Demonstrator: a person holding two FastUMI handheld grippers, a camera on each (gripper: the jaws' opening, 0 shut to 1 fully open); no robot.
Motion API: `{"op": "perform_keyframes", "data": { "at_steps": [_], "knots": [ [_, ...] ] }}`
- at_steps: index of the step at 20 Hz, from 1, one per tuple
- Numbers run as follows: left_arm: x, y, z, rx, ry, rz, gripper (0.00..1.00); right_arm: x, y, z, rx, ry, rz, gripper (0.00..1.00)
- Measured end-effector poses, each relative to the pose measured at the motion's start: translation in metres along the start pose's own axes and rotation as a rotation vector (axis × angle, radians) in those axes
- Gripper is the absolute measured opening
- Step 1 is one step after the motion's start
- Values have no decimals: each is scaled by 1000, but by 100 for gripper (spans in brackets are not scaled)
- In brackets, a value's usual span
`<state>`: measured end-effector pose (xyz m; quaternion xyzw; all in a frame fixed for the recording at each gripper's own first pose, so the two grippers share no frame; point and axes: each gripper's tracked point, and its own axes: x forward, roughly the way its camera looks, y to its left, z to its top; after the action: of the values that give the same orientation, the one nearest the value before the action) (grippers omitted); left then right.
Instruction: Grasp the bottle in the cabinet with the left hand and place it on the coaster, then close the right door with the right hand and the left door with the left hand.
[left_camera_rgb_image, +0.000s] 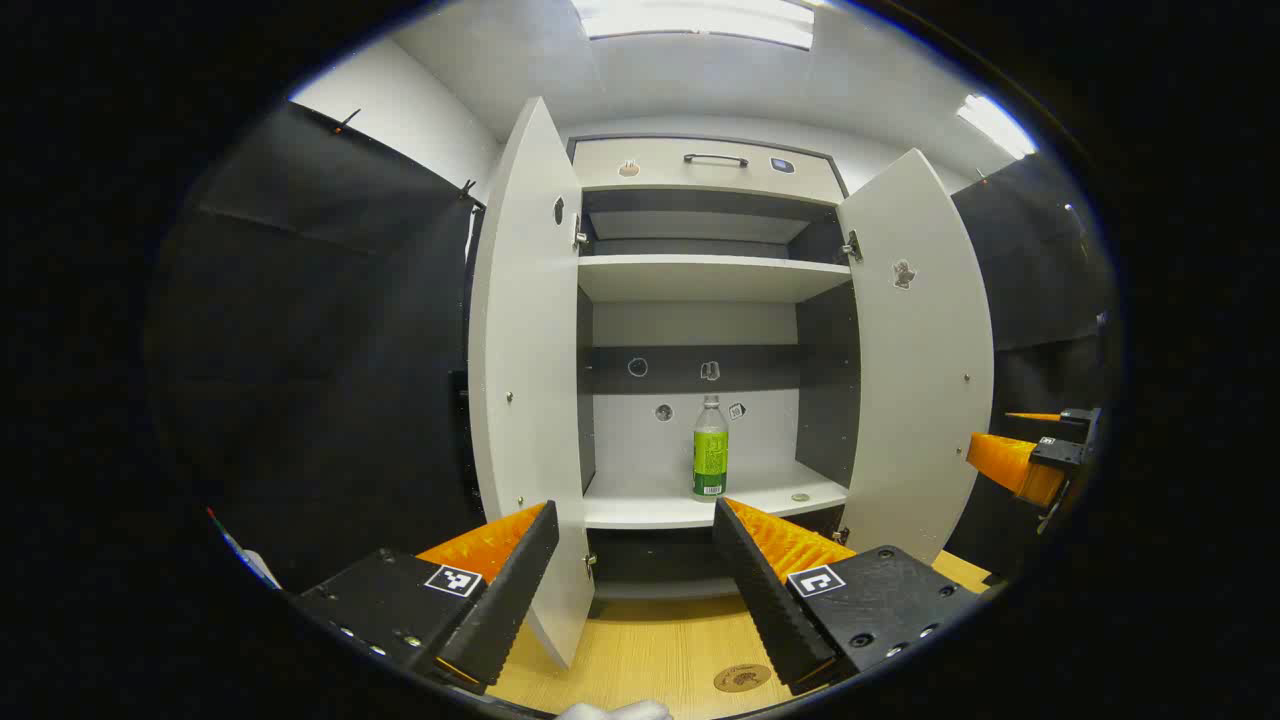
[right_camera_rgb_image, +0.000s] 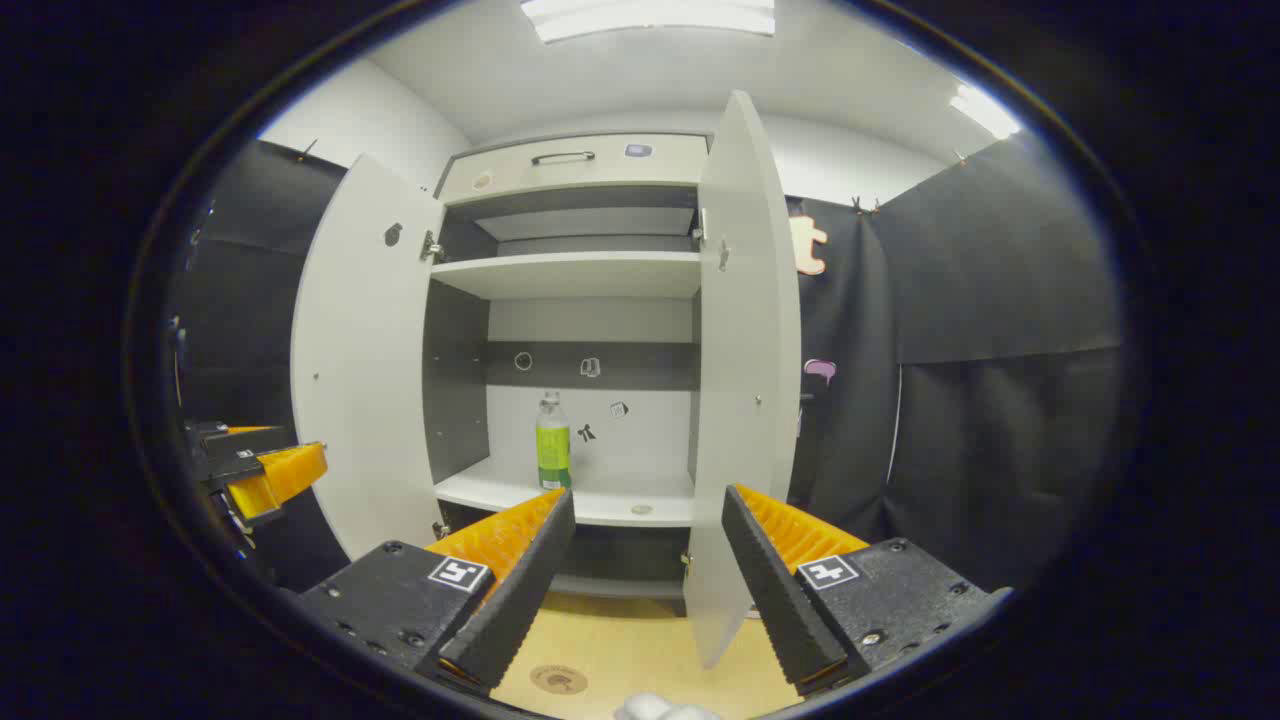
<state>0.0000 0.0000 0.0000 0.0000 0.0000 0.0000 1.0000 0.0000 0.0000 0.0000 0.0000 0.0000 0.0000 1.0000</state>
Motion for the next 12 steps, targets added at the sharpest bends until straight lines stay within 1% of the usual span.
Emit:
{"op": "perform_keyframes", "data": {
  "at_steps": [1, 3, 12],
  "knots": [
    [1, -1, 0, 1, 0, -2, 95, 1, 0, 0, 1, -1, 0, 96],
    [1, -1, 0, 5, 0, -1, 95, 4, 0, 0, 4, 0, 3, 97],
    [8, -5, -1, 20, 6, -1, 95, 18, 5, 1, 10, -2, 17, 97]
  ]
}}
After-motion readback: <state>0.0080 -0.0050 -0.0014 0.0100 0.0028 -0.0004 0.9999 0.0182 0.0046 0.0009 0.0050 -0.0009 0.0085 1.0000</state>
